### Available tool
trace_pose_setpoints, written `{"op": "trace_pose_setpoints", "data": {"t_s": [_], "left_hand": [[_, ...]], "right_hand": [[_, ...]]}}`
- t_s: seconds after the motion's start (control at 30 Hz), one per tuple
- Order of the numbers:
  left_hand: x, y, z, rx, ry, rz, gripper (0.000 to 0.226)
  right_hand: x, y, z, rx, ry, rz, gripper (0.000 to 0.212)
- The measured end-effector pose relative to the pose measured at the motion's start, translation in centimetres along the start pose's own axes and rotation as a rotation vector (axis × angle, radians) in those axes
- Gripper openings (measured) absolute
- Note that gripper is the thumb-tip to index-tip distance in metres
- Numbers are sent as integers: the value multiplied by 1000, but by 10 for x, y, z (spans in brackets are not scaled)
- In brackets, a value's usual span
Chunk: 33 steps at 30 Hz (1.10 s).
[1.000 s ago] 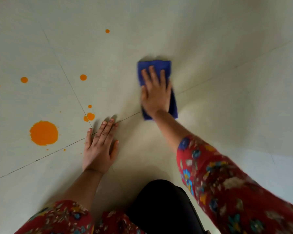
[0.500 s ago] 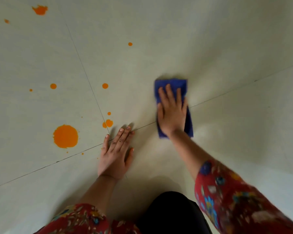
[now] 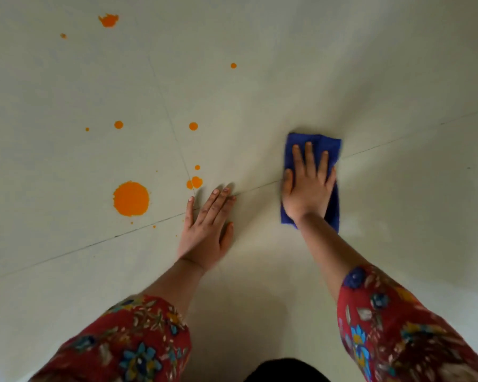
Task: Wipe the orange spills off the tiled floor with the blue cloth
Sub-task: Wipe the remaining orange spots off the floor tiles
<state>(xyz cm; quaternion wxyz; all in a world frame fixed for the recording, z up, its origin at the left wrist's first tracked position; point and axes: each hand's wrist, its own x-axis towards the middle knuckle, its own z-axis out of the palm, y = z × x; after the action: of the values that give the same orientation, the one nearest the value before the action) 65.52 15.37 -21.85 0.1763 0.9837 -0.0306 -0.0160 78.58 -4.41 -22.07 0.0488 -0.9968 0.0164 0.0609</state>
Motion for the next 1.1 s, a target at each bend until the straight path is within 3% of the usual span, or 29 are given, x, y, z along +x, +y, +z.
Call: {"op": "trace_pose_setpoints", "data": {"t_s": [0.13,0.27,0.4,0.53,0.6,0.67,0.73,0.8,0.9,0.97,1.1], "left_hand": [[-4,-3,2,14,-12,0,57],[-4,-2,3,-31,53,-9,53],[-9,1,-3,-78,170,-28,50],[-34,2,-21,-104,263,-224,49],[-59,-13,-34,-27,152,-148,53],[-83,-40,-52,107,-3,66,57],[-102,-77,-81,263,-141,255,59],[-115,-107,-106,370,-229,336,61],[-140,-139,-124,457,-373,320,69],[-154,-151,-126,414,-484,187,79],[-164,-166,-117,231,-420,-38,95]], "right_hand": [[-107,-9,11,-6,-60,-338,56],[-113,23,11,29,-20,-185,56],[-90,-4,20,40,-10,-146,57],[-164,-17,28,27,-13,-495,55],[-194,-1,26,19,-55,-588,53],[-188,8,24,7,-47,-542,53],[-169,-16,24,-12,-10,-453,54],[-153,-57,27,-46,0,-432,56],[-177,-105,34,-112,1,-655,58],[-213,-108,38,-146,-44,-750,58],[-235,-99,33,-89,-52,-607,57]]}}
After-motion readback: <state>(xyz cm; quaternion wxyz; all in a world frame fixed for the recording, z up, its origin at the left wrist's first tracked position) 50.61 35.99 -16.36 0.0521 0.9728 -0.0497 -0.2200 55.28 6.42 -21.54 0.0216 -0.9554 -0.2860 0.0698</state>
